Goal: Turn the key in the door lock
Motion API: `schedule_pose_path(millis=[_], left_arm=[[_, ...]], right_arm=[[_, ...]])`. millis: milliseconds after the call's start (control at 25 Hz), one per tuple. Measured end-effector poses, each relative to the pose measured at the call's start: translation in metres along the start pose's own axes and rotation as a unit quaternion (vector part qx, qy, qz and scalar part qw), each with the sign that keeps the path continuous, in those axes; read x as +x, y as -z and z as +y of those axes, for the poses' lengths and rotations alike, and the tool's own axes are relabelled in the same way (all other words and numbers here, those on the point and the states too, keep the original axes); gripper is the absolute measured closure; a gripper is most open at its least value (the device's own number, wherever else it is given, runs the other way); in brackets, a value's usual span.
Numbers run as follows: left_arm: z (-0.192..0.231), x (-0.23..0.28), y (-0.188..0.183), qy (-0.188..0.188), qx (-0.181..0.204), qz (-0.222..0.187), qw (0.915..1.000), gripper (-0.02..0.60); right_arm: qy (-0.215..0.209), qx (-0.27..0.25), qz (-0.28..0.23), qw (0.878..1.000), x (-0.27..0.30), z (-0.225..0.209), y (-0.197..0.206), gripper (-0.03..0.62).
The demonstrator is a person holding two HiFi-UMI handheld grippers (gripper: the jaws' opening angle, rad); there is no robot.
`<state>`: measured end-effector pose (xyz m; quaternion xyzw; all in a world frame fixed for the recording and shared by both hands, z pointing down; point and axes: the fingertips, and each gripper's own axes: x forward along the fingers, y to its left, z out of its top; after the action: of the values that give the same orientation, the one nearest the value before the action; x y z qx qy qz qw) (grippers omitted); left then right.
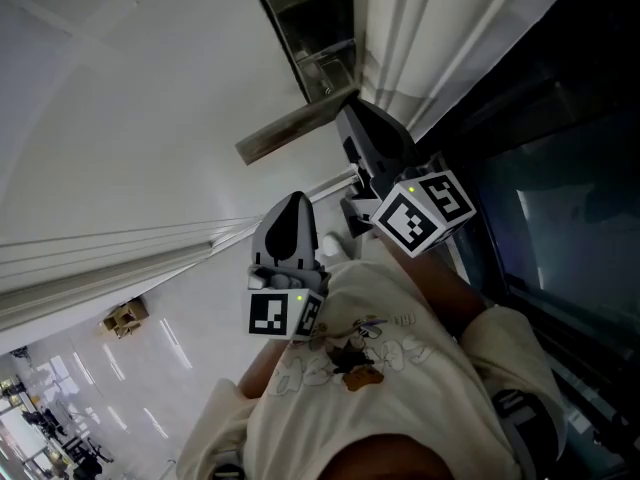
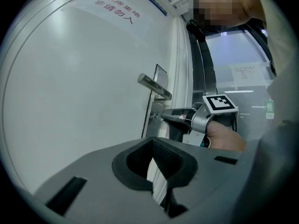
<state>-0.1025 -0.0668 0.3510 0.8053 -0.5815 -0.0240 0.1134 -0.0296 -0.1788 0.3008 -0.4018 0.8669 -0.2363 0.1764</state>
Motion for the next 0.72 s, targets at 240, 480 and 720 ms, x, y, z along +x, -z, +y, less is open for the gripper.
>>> schedule_pose_path(millis=[240,480,720], left_arm=[[-0.001,-0.002,0.0,-0.002,-0.004,-0.001,1.0,0.576],[0.0,-0.003,0.003,-0.003,-0.008,0.002,1.0,0.576],[0.0,-0.004,0.002,-0.002,-0.009,0.0,1.0,0.576]], right_arm=[[-0.014,0.085,-0.009,0.996,-0.001,-0.003,0.001,0.565],[-0.033,0.188,-0.018,0.981,-0.001,-0.006,0.002,0.563],[-0.046,0.303,-0.013,0.952,0.0,-0.012,0.005,0.563]])
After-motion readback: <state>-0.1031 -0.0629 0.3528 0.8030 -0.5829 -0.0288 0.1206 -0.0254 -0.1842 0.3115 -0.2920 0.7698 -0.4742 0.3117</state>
